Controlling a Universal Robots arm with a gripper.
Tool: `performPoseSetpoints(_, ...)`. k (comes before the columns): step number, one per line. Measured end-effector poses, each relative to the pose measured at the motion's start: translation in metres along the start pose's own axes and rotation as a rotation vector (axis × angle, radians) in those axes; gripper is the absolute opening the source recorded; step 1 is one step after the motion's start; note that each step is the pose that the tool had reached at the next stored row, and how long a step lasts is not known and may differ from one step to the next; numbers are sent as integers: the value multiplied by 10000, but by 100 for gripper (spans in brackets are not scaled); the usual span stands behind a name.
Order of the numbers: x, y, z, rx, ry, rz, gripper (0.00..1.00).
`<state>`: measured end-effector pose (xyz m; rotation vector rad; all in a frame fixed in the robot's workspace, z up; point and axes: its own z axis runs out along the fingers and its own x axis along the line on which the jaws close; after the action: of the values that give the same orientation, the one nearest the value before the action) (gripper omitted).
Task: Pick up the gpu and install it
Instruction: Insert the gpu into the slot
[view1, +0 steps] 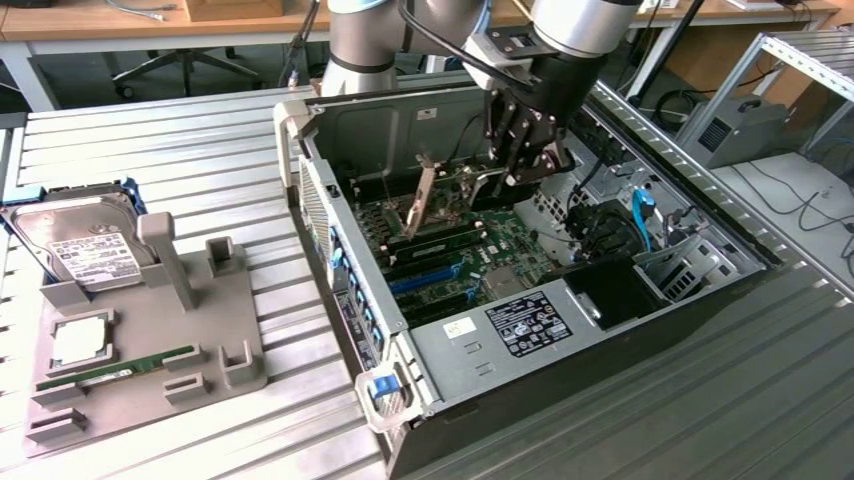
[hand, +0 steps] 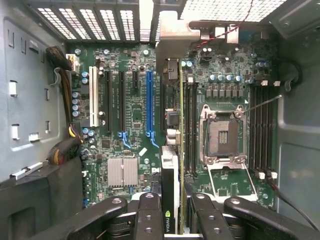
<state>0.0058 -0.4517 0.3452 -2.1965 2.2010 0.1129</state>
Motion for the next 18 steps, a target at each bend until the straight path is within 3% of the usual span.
performPoseSetpoints(14, 13, 10, 4, 0, -1, 2, 27)
performPoseSetpoints(18, 14, 56, 6, 0, -1, 2, 27)
